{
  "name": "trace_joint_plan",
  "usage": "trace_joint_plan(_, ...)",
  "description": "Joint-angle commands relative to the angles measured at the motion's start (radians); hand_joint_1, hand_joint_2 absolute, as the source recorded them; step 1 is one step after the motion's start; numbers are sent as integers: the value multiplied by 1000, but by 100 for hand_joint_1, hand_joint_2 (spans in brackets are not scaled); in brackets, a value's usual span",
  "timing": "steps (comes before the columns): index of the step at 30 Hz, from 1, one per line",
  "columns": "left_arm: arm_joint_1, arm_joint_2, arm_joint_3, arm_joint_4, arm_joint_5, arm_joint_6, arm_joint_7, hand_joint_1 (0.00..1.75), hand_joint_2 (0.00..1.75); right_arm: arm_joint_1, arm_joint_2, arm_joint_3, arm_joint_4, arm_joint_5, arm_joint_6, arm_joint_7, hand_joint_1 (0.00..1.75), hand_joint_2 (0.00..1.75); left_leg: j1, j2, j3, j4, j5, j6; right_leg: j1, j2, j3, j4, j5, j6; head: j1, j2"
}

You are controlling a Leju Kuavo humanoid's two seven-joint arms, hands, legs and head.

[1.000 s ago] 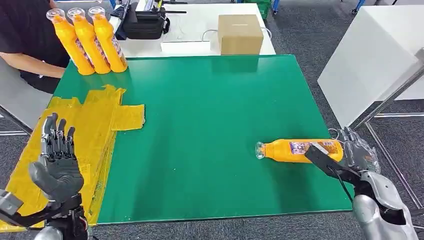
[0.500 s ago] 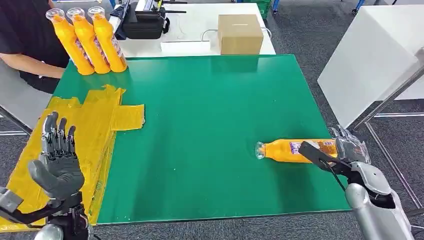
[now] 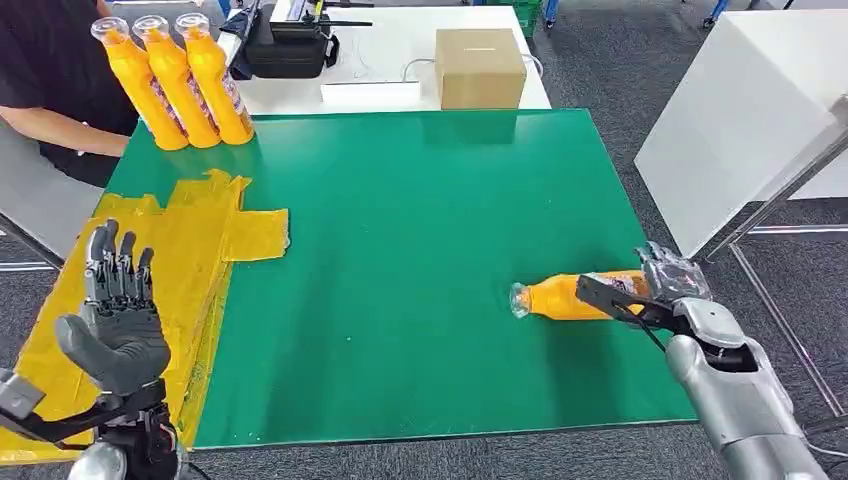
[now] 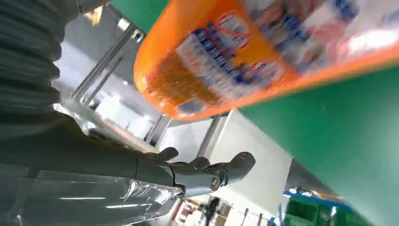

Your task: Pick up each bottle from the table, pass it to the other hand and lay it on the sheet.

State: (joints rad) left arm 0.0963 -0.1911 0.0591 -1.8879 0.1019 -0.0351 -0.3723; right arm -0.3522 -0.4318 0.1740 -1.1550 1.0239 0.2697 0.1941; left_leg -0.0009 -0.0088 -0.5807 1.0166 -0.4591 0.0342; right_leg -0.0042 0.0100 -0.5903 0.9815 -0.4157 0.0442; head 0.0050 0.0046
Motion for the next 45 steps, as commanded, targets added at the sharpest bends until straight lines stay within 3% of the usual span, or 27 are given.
trace_joint_plan(1,-55,27,2,74,15,1,10,0,0,-161,44,182,287,18,55,-45,0,175,0,4,7,-2,-1,-2,0,3,5,-2,0,-1,0,0)
trace_joint_plan(4,-74,43,-8,98,28,3,5,0,0,-184,28,244,348,-6,136,-79,0,175,0,2,5,-2,-1,-2,0,1,4,-2,0,-1,1,0)
trace_joint_plan(9,-90,46,-14,103,33,6,6,0,0,-186,19,259,350,-15,145,-89,0,175,1,0,5,-1,0,-1,1,-1,5,-2,0,-1,0,0)
trace_joint_plan(10,-89,50,-18,101,37,8,8,0,0,-186,16,262,350,-37,163,-95,143,175,1,1,10,-3,-1,-3,1,-1,9,-4,-1,-1,0,0)
trace_joint_plan(11,-89,54,-21,103,40,13,8,0,0,-182,10,273,347,-49,168,-89,175,175,1,1,7,-2,-1,-2,1,-1,7,-2,0,-1,0,0)
trace_joint_plan(17,-90,64,-34,109,45,22,7,0,0,-161,-15,283,315,-137,136,-64,175,175,1,-2,9,-2,0,-2,1,-4,9,-3,-1,-1,0,0)
trace_joint_plan(25,-87,64,-34,106,45,22,7,0,0,-165,-10,280,311,-144,136,-57,175,175,1,-1,12,-3,0,-2,1,-2,12,-3,0,-1,0,0)
trace_joint_plan(27,-79,58,-33,95,40,31,15,0,0,-150,22,233,280,-180,70,-27,175,175,1,0,11,-2,0,-2,1,-2,11,-3,0,-1,0,0)
trace_joint_plan(32,-18,25,-21,39,30,40,64,0,0,-55,165,80,-29,-298,-111,48,175,175,1,4,9,-1,-1,-1,1,3,8,-1,1,-1,1,0)
trace_joint_plan(36,38,23,-36,69,103,-21,75,0,0,21,202,31,-282,-630,-97,-37,175,175,0,6,10,-1,-2,-3,0,5,7,1,-1,-2,0,0)
trace_joint_plan(37,47,32,-49,80,131,-49,80,0,175,9,191,52,-315,-707,-84,-48,175,175,0,4,8,-1,-1,-2,0,3,6,1,-1,-1,0,0)
trace_joint_plan(40,59,44,-63,89,197,-110,83,0,175,-63,163,100,-335,-840,-68,-56,175,175,0,1,6,0,-1,-1,0,1,4,2,-1,-1,0,0)
trace_joint_plan(45,55,46,-102,81,238,-164,95,0,175,-205,195,164,-278,-902,-77,-39,175,175,-1,8,4,1,-1,-1,-1,6,2,3,0,-1,0,0)
